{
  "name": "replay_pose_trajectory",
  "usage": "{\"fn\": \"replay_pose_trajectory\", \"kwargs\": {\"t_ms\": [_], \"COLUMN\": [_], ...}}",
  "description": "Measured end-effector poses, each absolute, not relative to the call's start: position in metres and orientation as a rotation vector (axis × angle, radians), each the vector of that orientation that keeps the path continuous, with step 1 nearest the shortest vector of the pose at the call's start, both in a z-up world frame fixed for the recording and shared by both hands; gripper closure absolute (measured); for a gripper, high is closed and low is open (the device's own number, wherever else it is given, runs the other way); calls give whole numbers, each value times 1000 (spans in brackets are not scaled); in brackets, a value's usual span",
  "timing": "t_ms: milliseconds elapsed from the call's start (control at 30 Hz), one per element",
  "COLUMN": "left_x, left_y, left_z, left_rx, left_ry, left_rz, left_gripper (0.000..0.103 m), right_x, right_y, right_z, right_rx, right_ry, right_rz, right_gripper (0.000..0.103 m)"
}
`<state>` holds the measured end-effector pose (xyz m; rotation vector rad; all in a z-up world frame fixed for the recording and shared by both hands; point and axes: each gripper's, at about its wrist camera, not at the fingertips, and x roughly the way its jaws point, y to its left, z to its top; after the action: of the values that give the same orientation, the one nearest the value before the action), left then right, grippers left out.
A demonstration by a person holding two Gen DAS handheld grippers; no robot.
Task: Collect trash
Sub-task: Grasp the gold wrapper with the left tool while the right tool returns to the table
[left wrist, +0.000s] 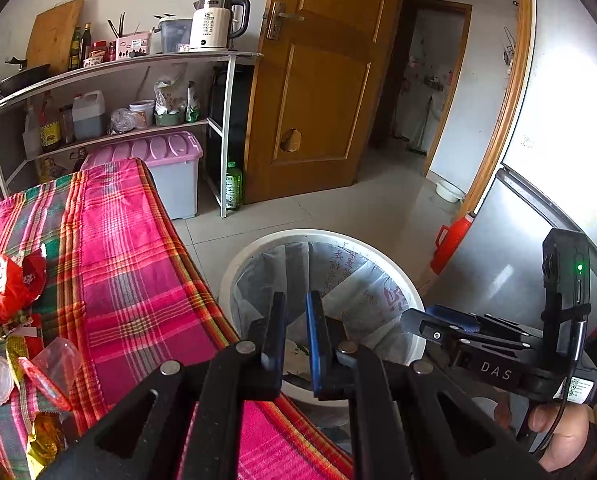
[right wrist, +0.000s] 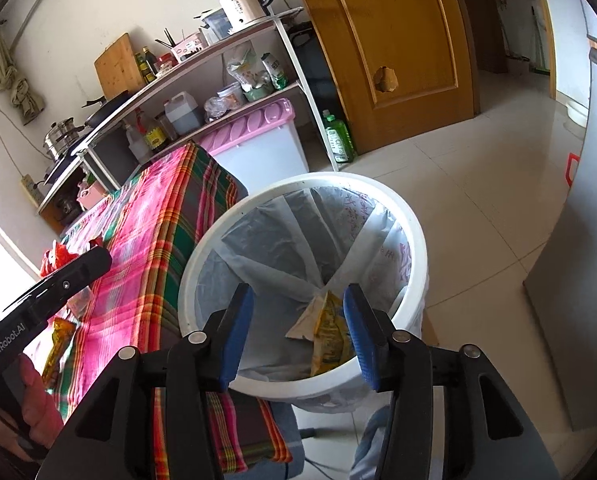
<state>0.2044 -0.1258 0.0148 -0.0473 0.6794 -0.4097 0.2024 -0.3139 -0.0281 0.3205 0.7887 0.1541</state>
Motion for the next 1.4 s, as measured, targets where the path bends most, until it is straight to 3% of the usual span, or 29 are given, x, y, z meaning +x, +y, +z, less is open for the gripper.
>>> {"fn": "replay_pose_trajectory", "kwargs": {"t_ms": [700,1000,1400], "left_x": [129,104,101], "left_y": [-23,12,42], "left_z": [24,18,-14], "left_rx": [-98,-116,-114], "left_ry": [601,580,657], "left_rz": [-213,-117,-57], "left_gripper": [85,63,60], "right_x": [153,142,143], "right_y": [-219,-182,-157], "right_z": [17,18,14], "right_rx": [130,79,45], "right_ry": [671,661,697], "right_rz": [353,449,500], "right_gripper": [55,55,55]}}
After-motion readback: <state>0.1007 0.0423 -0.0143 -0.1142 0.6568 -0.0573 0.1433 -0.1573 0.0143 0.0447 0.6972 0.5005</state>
